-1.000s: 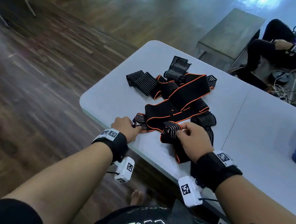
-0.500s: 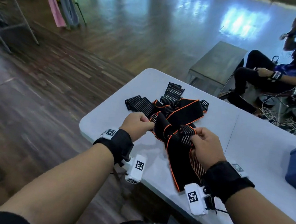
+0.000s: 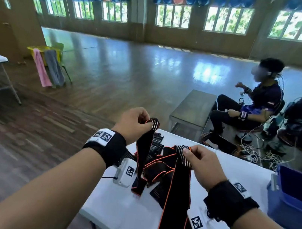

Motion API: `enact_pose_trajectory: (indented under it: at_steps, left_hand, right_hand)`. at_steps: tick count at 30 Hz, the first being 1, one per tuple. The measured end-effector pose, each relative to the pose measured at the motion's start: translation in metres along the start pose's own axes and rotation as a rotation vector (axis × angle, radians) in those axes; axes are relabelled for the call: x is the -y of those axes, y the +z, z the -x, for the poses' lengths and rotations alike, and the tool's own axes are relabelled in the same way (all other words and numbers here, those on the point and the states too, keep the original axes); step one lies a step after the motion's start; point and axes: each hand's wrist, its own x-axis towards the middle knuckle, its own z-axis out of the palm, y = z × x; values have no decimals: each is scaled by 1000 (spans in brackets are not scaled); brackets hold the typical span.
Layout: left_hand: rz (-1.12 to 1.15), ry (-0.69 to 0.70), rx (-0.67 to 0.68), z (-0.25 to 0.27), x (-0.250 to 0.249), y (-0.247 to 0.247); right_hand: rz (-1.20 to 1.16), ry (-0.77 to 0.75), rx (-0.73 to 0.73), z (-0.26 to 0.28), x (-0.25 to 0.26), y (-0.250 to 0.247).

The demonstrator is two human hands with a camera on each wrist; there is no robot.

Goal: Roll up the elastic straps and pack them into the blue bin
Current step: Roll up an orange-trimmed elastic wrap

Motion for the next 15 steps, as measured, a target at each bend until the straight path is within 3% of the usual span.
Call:
enact_pose_trajectory:
  at_steps: [4,9,15]
  left_hand:
    - [-43,89,-11,-20,-35,-7]
    - [90,99,-41,-36,-68,2]
    - [171,107,69,-26,-97,35]
  right_hand:
    - [52,-64,-62,-13,16,-20]
    - [-109,-39,-129,-22,36,-43]
    - [-189,2,-196,-22,39,-69]
